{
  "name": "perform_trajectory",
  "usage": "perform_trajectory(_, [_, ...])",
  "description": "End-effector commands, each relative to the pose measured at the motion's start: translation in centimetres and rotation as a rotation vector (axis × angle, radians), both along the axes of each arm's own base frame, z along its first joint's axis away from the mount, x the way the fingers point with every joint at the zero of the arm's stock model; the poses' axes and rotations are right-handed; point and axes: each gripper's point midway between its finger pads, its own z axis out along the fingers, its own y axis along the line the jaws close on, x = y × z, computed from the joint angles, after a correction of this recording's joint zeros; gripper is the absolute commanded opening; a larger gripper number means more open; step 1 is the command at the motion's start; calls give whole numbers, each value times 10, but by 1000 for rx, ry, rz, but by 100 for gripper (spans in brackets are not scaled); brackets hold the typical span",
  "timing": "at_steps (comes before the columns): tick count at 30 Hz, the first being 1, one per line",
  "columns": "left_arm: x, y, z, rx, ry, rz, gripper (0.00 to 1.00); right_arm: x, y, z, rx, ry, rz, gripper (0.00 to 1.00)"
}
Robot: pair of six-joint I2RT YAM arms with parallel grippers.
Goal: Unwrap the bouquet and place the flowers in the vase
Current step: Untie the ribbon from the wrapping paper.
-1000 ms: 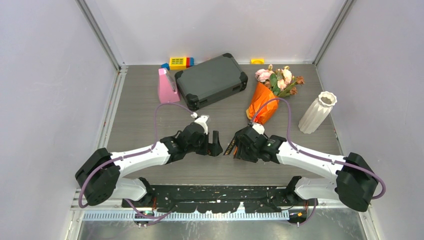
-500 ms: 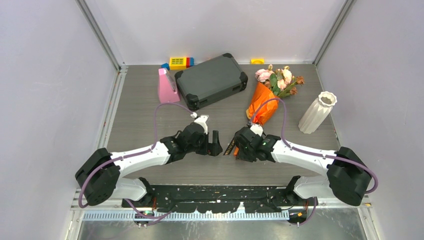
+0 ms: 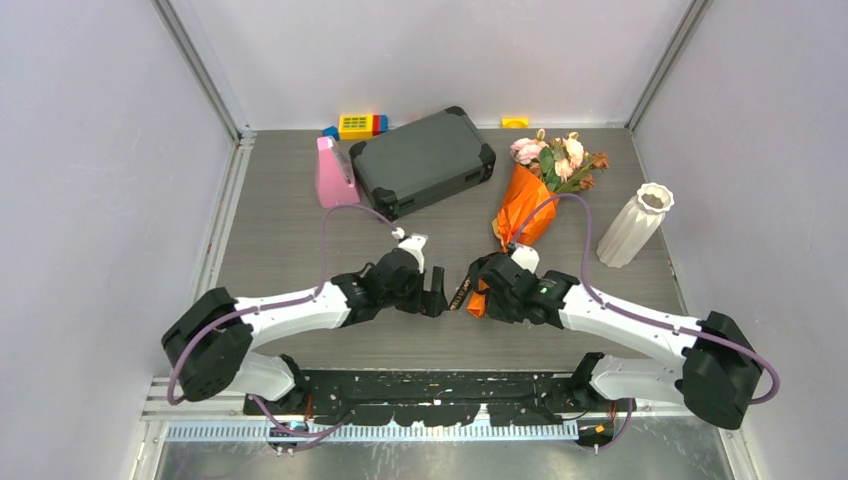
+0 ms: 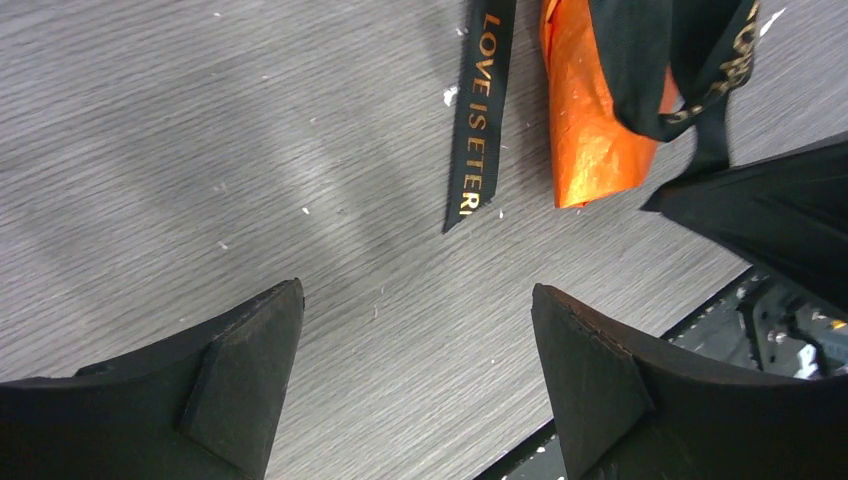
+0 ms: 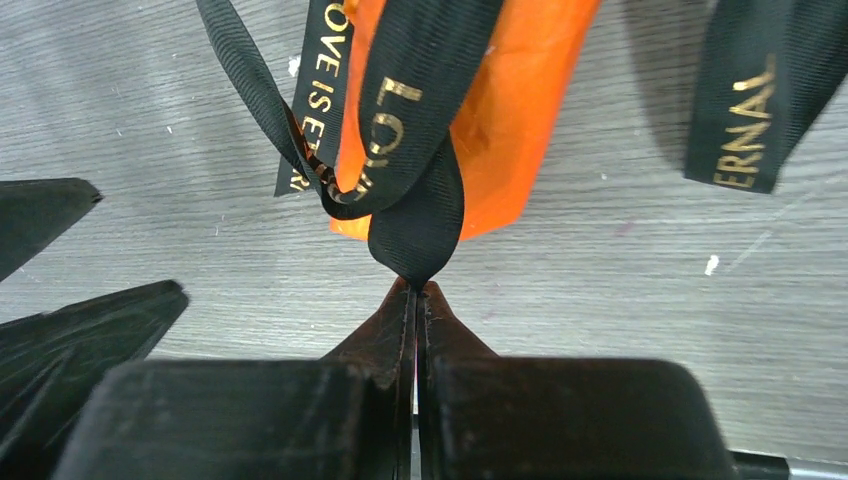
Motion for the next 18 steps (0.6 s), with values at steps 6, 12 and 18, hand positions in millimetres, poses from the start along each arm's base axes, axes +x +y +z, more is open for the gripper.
perform_trajectory(6, [14, -44, -1, 128, -147, -90, 79, 11, -43, 23, -145, -97, -67, 0])
perform_trajectory(12, [22, -56, -10, 236, -217, -77, 68, 17, -52, 21, -144, -97, -102, 0])
perform_trajectory(18, [18, -64, -25, 259, -195, -97, 61, 17, -56, 16, -128, -89, -117, 0])
